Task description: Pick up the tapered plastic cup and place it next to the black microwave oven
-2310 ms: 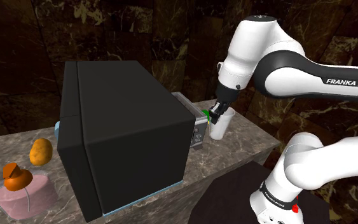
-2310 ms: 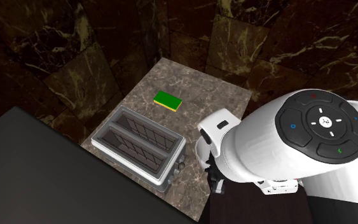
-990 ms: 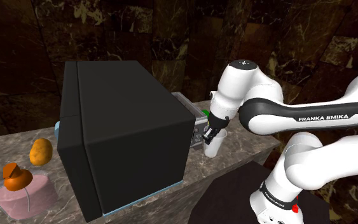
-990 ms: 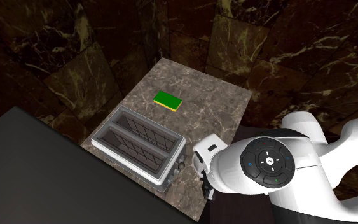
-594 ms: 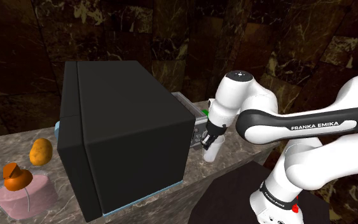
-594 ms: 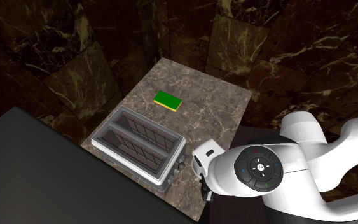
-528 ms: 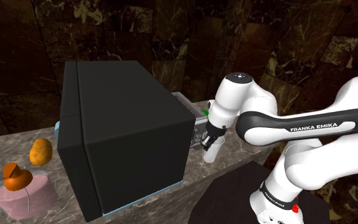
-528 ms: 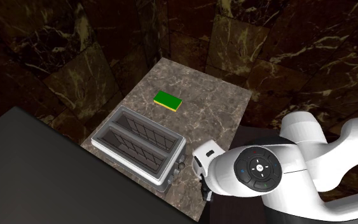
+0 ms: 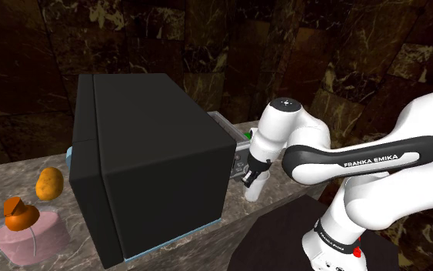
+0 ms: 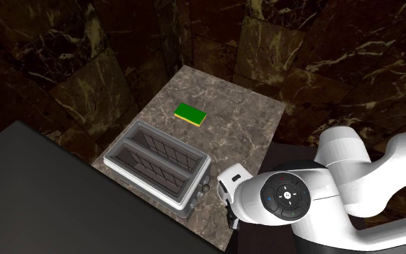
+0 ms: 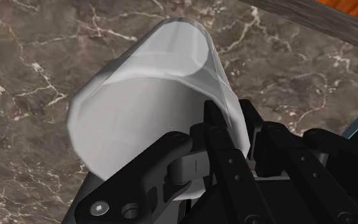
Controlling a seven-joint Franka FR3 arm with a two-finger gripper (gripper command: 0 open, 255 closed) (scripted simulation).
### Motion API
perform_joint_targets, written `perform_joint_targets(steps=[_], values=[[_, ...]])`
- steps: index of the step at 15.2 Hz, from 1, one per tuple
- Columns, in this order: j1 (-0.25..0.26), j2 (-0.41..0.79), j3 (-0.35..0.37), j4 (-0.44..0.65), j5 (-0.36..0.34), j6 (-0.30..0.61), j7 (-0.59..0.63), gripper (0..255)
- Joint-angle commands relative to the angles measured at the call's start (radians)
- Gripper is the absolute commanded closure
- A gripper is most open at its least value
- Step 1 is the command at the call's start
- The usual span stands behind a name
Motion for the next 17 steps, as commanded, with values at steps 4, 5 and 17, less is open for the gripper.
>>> perform_joint_targets(steps=[4, 5, 17], values=[[0.000, 0.001, 0.000, -0.001, 0.000, 0.002, 0.000, 255], [0.000, 0.001, 0.000, -0.001, 0.000, 0.002, 0.000, 0], [0.017, -0.082, -0.031, 0.084, -0.007, -0.165, -0.005, 0]])
